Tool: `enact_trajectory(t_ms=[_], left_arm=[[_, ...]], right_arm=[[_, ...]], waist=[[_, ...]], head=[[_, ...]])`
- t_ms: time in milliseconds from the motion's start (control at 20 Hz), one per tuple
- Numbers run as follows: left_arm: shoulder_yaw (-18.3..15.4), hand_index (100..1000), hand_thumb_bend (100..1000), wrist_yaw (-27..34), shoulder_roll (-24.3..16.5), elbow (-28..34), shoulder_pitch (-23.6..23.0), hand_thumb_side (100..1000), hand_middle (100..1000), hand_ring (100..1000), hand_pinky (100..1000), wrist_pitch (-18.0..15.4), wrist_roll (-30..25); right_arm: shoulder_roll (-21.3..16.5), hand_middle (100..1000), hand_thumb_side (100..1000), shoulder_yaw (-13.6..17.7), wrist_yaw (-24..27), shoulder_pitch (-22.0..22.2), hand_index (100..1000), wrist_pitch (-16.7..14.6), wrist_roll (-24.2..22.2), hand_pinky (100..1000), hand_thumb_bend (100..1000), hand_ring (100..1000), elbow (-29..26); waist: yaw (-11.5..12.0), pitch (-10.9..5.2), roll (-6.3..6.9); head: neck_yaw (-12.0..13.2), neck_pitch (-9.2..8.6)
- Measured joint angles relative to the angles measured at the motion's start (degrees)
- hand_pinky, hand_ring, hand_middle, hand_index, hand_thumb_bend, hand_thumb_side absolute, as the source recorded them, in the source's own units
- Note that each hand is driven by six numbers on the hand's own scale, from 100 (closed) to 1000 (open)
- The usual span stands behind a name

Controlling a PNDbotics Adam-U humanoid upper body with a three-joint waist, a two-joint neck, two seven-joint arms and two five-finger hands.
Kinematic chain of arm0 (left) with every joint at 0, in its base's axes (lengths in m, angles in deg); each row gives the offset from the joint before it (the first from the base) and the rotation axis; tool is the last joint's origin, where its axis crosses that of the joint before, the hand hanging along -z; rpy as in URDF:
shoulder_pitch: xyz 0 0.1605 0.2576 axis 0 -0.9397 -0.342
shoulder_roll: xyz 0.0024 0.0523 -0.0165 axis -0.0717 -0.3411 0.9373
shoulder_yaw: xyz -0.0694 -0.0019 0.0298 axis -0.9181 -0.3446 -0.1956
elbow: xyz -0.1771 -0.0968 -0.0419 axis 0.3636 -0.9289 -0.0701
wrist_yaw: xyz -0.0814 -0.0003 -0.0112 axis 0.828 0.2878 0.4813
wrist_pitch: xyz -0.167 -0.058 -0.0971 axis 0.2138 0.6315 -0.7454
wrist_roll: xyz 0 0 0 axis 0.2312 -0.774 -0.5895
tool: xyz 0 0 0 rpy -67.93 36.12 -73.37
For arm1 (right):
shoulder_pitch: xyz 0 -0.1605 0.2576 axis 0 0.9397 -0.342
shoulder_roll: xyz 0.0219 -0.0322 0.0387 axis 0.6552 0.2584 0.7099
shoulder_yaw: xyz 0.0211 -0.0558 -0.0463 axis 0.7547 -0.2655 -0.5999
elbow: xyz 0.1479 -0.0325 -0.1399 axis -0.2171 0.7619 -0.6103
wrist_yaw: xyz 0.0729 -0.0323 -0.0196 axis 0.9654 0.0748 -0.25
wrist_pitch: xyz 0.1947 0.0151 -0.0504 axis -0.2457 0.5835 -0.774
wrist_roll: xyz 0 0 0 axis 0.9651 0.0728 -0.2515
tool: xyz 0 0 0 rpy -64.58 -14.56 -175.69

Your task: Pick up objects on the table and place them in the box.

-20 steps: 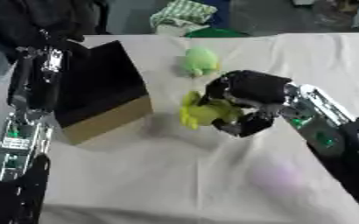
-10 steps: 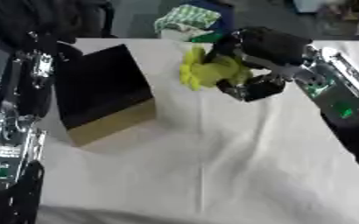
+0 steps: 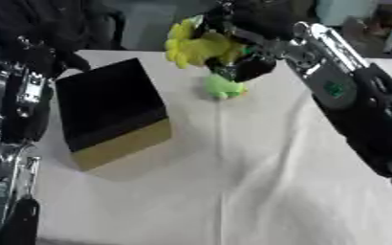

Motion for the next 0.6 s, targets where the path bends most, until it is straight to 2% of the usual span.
enact_trajectory(t_ms=[200, 400, 600], left_arm=[[2.08, 813, 235, -0.10, 1.90, 0.31, 1.84, 577, 595, 568, 619, -0.35, -1.75], [3.50, 813, 238, -0.12, 3.38, 0.80, 2.50, 574, 596, 568, 620, -0.56, -2.90], [4.29, 813, 239, 0.28, 4.45, 1.53, 3.05, 574, 596, 569, 621, -0.37, -3.62]], right_arm=[[3.16, 199, 159, -0.01, -0.29, -1.68, 416, -0.83, -0.97, 745, 100, 499, 3.52], [5.59, 214, 161, -0.05, -1.39, -2.75, 432, -2.13, -1.19, 751, 100, 507, 4.57], [8.01, 239, 198, -0.25, -2.19, -2.77, 466, -3.04, -1.26, 762, 100, 507, 6.26]], waist=[[2.81, 0.19, 0.06], [5.15, 0.46, -0.12], [7.03, 1.25, -0.59]], head=[[-2.92, -0.64], [-5.61, -1.08], [-7.79, -1.53]])
